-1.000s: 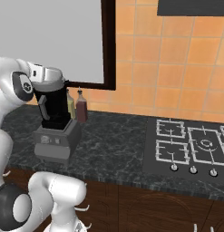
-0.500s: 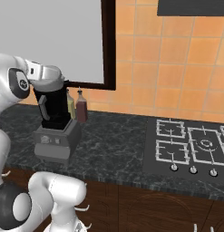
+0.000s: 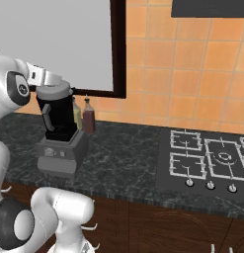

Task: Close the lid blender by securely placing the lid on top.

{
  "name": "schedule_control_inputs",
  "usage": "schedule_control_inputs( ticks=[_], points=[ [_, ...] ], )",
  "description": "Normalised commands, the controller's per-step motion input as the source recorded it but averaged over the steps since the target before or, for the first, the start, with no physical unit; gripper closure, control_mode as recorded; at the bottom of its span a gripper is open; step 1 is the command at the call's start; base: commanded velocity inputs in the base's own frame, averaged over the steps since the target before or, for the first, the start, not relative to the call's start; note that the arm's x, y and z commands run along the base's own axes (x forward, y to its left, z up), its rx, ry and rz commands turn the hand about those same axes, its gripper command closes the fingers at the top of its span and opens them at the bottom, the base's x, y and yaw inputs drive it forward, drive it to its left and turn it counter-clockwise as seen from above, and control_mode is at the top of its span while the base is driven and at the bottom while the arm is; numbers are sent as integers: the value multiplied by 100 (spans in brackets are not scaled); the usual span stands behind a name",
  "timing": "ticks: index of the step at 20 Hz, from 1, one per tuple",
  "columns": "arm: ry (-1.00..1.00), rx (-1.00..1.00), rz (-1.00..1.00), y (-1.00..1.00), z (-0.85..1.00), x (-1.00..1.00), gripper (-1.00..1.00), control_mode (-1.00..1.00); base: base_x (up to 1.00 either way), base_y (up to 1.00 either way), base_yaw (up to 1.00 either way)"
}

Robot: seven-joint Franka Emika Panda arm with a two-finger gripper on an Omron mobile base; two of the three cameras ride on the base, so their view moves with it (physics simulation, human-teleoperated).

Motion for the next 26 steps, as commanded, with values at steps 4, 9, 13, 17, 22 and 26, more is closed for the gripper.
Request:
schedule_control_inputs(
  ticks=[4,9,13,17,22,26],
  points=[
    [0,0,0,-5,24,-59,-100,-100,0,0,0],
    [0,0,-1,-6,39,-65,-100,-100,0,0,0],
    [-5,0,-9,-43,36,-79,-100,-100,0,0,0],
    [-5,5,-13,-81,15,-74,-100,-100,0,0,0],
    [-10,11,-8,-92,6,-62,-100,-100,0,0,0],
    [-12,14,-3,-92,2,-50,-100,-100,0,0,0]
  ],
)
